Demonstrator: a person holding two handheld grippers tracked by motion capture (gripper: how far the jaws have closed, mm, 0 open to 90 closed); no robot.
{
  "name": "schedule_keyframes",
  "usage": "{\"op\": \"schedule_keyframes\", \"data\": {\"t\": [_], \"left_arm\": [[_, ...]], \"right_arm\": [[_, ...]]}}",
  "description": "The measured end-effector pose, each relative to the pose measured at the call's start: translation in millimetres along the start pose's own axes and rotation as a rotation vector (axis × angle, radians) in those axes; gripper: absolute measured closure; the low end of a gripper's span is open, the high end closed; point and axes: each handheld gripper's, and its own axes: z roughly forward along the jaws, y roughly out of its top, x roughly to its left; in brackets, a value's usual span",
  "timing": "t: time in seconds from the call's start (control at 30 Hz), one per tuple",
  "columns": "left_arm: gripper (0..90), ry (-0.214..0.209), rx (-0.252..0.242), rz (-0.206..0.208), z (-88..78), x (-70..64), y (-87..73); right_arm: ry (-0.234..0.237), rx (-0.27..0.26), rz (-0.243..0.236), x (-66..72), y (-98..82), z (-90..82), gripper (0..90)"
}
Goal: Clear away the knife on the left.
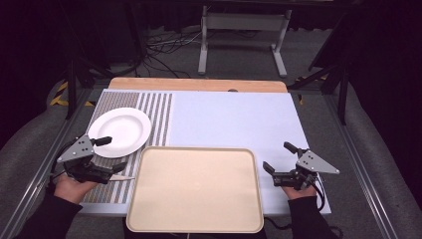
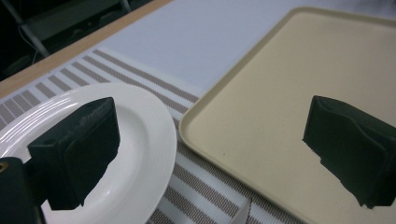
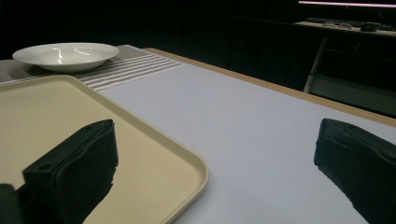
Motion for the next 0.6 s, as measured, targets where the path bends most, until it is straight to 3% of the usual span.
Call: {"op": "schedule_keyframes", "data": {"t": [0.17,0.33,0.6], "left_arm": [[4.1,0.033,0.086,0.033,-11.4,7.9,2.8],[4.1,0.014,0.163,0.045,-16.7,11.7,3.1],[4.8,0.027,0.234,0.058,-20.9,18.9,3.3]], "right_arm": [[0.001,0.002,0.006,-0.8,-0.5,-0.2,0.4],[0.003,0.004,0.008,-0.8,-0.6,0.0,0.4],[0.014,0.002,0.017,-0.3,-0.9,1.1,0.4]]}}
